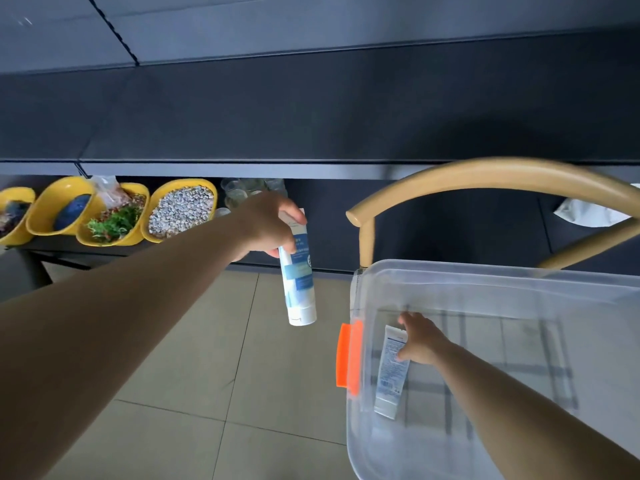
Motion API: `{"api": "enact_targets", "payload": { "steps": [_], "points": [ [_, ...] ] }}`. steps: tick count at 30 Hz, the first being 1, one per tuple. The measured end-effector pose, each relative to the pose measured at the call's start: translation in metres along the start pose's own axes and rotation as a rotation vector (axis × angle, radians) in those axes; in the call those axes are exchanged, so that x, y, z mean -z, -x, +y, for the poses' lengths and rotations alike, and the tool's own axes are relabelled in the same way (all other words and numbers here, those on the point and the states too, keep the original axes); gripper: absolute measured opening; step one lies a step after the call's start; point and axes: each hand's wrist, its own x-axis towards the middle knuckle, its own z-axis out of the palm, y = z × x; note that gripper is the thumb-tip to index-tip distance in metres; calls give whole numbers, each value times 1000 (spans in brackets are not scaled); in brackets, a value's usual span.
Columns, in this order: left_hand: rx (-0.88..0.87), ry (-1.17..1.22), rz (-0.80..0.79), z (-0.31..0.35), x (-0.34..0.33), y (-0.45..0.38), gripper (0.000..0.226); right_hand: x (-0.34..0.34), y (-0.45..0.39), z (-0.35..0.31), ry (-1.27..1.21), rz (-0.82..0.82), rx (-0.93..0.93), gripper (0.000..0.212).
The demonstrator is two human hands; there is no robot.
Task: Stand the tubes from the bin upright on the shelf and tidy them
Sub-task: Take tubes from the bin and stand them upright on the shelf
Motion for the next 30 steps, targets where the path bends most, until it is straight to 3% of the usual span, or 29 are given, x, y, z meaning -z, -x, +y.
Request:
{"api": "enact_targets", "payload": {
  "steps": [3, 7, 9, 14, 21, 30],
  "points": [
    [-3, -25, 3, -9, -3, -5, 40, -7, -3, -2, -56, 6, -14, 76],
    [-14, -73, 34, -17, -3, -9, 41, -4, -1, -4, -60, -20, -42, 39],
    [-25, -76, 50, -17, -3, -9, 41, 1, 3, -5, -75, -45, -55, 31],
    [-95, -51, 44, -10, -3, 1, 42, 19, 24, -8, -139, 2, -27, 29],
    [-216, -95, 65, -8, 12, 33, 43, 46, 77, -20, -215, 252, 21, 24],
    [-447, -188, 169, -3, 87, 109, 42, 121, 202, -84, -75, 437, 135, 15]
  ]
}}
